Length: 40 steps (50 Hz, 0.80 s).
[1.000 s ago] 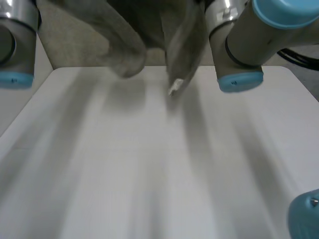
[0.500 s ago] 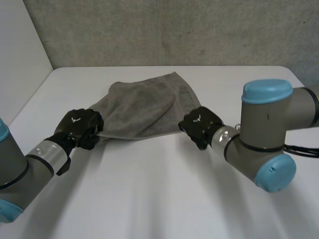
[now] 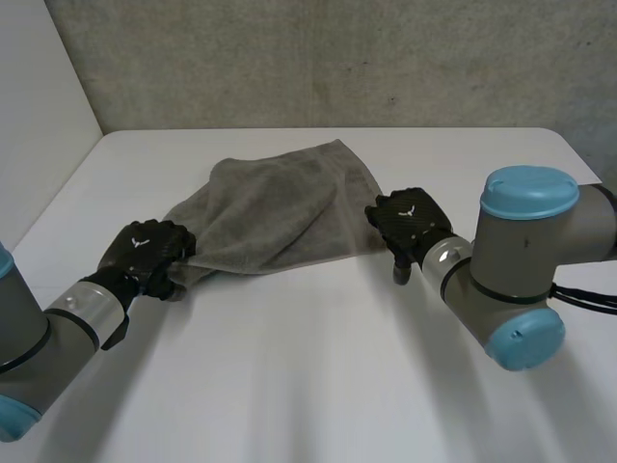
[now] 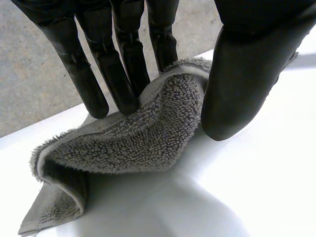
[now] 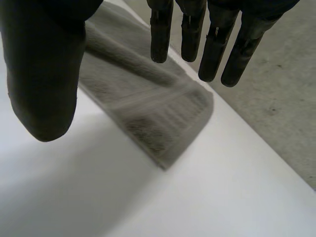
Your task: Fold the towel.
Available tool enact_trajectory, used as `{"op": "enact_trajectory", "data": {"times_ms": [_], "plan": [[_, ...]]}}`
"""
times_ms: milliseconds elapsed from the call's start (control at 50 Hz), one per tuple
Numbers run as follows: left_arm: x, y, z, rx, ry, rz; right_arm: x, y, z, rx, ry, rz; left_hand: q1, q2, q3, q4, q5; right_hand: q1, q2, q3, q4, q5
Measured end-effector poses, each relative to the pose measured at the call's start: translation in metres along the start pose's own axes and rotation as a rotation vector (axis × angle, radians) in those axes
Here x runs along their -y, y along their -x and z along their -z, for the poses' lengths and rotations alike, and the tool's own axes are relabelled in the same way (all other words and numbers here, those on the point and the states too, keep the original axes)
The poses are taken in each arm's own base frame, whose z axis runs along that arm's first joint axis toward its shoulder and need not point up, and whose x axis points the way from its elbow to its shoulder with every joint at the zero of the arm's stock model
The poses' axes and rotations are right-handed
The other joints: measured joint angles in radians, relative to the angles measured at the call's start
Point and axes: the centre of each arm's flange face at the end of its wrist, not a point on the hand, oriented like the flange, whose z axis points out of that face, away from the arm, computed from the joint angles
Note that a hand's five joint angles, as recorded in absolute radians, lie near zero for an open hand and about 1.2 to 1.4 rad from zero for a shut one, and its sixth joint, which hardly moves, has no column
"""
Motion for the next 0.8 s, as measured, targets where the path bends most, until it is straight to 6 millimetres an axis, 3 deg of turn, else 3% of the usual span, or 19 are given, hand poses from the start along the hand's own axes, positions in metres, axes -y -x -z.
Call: {"op": "enact_trajectory", "data": {"times_ms": [360,560,800], "plan": [[0.0,0.001,0.0,0.001,0.001,0.0,-0.028,-0.007,-0.076,-0.079,-0.058,0.009,-0.017,-0.016,-0.016,-0.016,-0.016,0.051,0.04,0.053,0.069,0.111],[0.0,0.001,0.0,0.0,0.0,0.001,-0.032,-0.01,-0.093,-0.091,-0.047,0.007,-0.017,-0.016,-0.016,-0.016,-0.017,0.113,0.097,0.107,0.117,0.161],[-0.001,0.001,0.0,-0.001,0.002,0.002,-0.032,-0.014,-0.096,-0.077,-0.019,-0.032,-0.017,-0.016,-0.016,-0.016,-0.02,0.115,0.097,0.107,0.117,0.158]]}}
